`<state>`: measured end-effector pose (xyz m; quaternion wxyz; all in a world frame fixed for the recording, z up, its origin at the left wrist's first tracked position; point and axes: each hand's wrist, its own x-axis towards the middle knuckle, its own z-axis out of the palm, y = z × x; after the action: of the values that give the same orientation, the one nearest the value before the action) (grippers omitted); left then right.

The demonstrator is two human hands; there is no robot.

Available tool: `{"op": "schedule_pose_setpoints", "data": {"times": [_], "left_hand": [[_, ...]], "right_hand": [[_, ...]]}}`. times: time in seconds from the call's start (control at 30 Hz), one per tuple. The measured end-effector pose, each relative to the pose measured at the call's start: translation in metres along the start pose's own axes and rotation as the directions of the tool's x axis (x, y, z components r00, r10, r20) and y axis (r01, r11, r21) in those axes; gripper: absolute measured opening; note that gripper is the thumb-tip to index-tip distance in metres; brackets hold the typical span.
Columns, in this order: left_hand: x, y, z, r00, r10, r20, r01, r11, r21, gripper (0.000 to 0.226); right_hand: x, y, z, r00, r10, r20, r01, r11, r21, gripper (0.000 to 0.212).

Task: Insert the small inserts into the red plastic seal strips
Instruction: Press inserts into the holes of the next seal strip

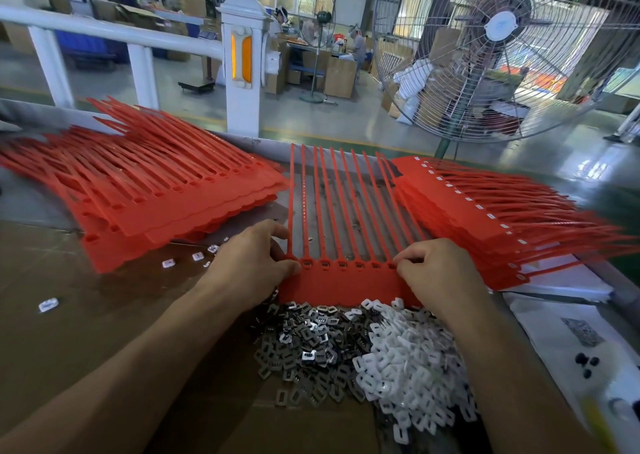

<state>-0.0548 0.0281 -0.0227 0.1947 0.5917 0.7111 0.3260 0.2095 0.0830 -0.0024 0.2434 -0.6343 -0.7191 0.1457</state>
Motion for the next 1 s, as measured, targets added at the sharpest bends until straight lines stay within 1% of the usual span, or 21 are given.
{"op": "schedule_pose_setpoints", "data": {"times": [0.17,0.33,0.6,0.7,0.77,0.8,0.87,0.93,1.0], "left_hand": [[0.000,-0.001,0.000,1.000,-0.004,-0.004,0.004,1.000,-0.010,0.051],[0.001,-0.002,0.001,1.000,-0.006,-0.012,0.006,1.000,-0.029,0.052],[0.002,-0.003,0.002,1.000,-0.003,-0.023,0.002,1.000,-0.026,0.052],[0.002,-0.004,0.001,1.000,-0.006,-0.024,0.006,1.000,-0.020,0.053],[0.002,-0.004,0.001,1.000,-0.004,-0.029,0.003,1.000,-0.017,0.052],[0.003,-0.003,0.001,1.000,0.001,-0.031,-0.001,1.000,-0.016,0.052],[0.003,-0.003,0.001,1.000,0.006,-0.029,-0.007,1.000,-0.019,0.052],[0.003,-0.003,0.001,1.000,0.009,-0.026,-0.009,1.000,-0.021,0.052],[0.003,-0.003,0.001,1.000,0.012,-0.024,-0.012,1.000,-0.023,0.052]], "right_hand": [[-0.001,0.000,0.001,1.000,-0.017,0.002,0.017,1.000,-0.002,0.021],[-0.001,-0.001,0.002,0.999,-0.032,0.037,0.032,0.999,-0.001,0.021],[-0.003,-0.005,0.000,0.995,-0.064,0.078,0.070,0.994,-0.078,0.024],[-0.002,-0.004,0.000,0.996,-0.083,0.018,0.084,0.995,-0.054,0.021],[-0.002,-0.004,0.001,0.991,-0.129,-0.030,0.128,0.992,-0.023,0.018],[-0.002,-0.005,0.001,0.986,-0.163,-0.032,0.163,0.987,0.010,0.015],[-0.005,-0.008,0.001,0.969,-0.245,0.025,0.242,0.966,0.086,0.010],[-0.009,-0.013,0.002,0.934,-0.325,0.150,0.299,0.938,0.172,0.006],[-0.013,-0.019,0.004,0.881,-0.387,0.273,0.332,0.916,0.226,0.006]]}}
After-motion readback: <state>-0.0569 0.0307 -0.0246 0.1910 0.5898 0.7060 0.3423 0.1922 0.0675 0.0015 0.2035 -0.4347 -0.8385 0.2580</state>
